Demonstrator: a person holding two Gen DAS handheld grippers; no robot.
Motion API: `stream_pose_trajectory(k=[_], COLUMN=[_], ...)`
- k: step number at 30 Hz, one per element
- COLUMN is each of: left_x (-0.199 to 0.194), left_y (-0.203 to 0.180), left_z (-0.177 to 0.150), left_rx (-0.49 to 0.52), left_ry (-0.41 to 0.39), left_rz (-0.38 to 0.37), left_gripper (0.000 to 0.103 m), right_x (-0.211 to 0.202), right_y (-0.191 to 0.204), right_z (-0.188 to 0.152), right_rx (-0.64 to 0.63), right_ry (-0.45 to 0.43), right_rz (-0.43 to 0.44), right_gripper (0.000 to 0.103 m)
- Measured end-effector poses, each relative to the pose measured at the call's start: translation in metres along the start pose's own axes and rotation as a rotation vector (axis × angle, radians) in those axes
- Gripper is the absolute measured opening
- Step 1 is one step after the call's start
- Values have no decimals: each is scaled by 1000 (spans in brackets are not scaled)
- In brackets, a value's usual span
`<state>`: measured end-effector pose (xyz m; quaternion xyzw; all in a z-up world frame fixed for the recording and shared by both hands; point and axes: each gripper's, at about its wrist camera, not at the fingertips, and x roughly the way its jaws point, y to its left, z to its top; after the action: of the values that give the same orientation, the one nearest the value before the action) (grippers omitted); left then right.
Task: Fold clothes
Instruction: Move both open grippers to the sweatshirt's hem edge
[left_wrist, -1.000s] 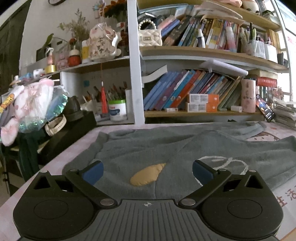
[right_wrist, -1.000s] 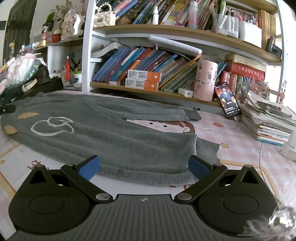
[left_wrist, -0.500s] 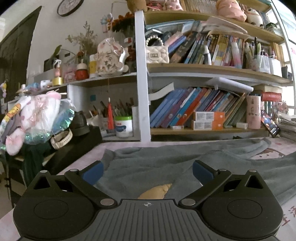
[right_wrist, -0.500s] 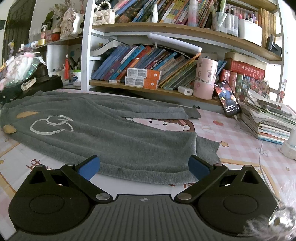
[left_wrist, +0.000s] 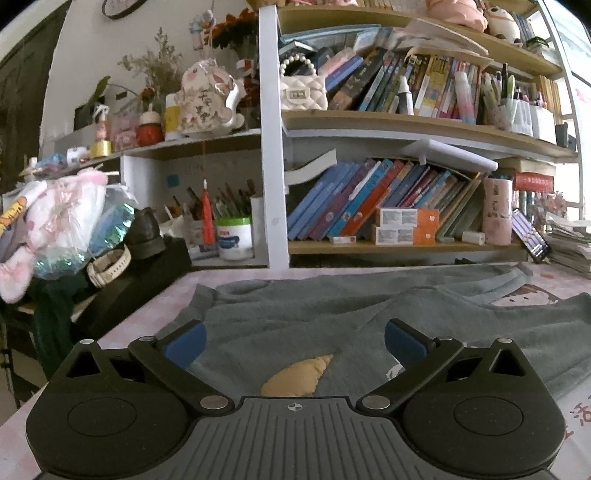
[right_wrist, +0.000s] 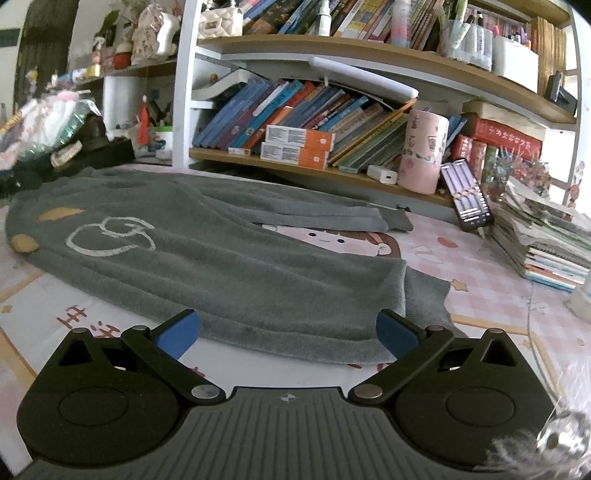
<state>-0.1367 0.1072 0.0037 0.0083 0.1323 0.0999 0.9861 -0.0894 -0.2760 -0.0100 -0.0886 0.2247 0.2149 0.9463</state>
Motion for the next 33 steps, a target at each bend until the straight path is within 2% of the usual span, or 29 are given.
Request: stream_pose_trajectory(k=[6,8,11,15,19,24,30,33], left_x=[-3,-2,4,13,17,20,23,23], left_y=[-2,-3,-5,-6,-4,-2,-4,-5], left_z=[-1,-1,0,0,-1,-2,-2,-2], left_rx=[11,19,28,26,16,6,26,33], left_ry=[-16,-12,28,84,115,132,157,157], left_rz=[-13,-18,-20,0,0,-2,-15,-26], left_gripper=[103,103,103,103,103,103,103,103], right_x=[7,12,30,63,83,66,56,49], right_y=[-16,-24,-45,-87,-111,-110,-109,-97], right_z=[9,17,31,40,32,27,25,32], right_rx=[50,18,-2,46,59,9,-31,-84], right_ry=[31,24,66,140,228,282,271,203], right_rz=[30,0,-91,-213,-227,-229,-230,-240], right_gripper=[103,103,103,100,100,100,101,101])
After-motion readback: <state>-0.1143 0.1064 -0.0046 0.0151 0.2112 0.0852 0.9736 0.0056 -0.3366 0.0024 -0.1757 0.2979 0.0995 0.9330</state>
